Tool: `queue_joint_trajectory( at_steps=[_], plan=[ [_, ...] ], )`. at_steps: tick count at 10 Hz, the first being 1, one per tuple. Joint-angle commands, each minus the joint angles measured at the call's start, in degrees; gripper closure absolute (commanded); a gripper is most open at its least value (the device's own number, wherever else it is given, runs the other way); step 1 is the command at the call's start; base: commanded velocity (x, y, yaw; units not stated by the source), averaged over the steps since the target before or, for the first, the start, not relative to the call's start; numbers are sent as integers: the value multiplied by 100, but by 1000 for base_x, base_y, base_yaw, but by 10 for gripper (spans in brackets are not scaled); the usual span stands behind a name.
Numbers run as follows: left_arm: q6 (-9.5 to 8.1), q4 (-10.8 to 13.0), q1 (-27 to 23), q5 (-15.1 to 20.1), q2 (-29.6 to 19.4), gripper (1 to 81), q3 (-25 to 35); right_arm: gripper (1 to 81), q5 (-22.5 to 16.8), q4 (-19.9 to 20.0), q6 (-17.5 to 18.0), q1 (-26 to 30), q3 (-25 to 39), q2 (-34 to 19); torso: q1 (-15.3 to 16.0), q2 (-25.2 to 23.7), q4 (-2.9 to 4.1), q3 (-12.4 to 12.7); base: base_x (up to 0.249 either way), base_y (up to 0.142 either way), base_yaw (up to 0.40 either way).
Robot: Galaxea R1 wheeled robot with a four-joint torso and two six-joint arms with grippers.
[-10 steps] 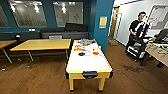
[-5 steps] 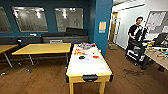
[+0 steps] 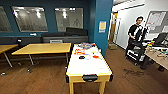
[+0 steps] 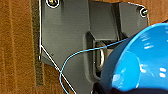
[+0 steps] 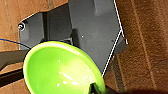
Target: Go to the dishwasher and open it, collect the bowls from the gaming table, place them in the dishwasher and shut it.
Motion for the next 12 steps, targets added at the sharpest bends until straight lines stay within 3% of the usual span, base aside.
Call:
queue_joint_trajectory(
  at_steps=[1, 6, 12],
  plan=[
    [20, -4, -243, 438, -40, 811, 25, 811, -336, -113, -29, 226, -110, -18, 5, 0, 0, 0, 0, 0, 0],
    [29, 23, -244, 429, -22, 811, 16, 811, -327, -77, -11, 218, -172, 35, 5, 0, 0, 0, 0, 0, -273],
    [29, 14, -252, 429, 312, 811, -529, 811, -327, -86, -11, 182, -277, 70, 5, -2, 0, 2, 0, 0, -385]
  ],
)
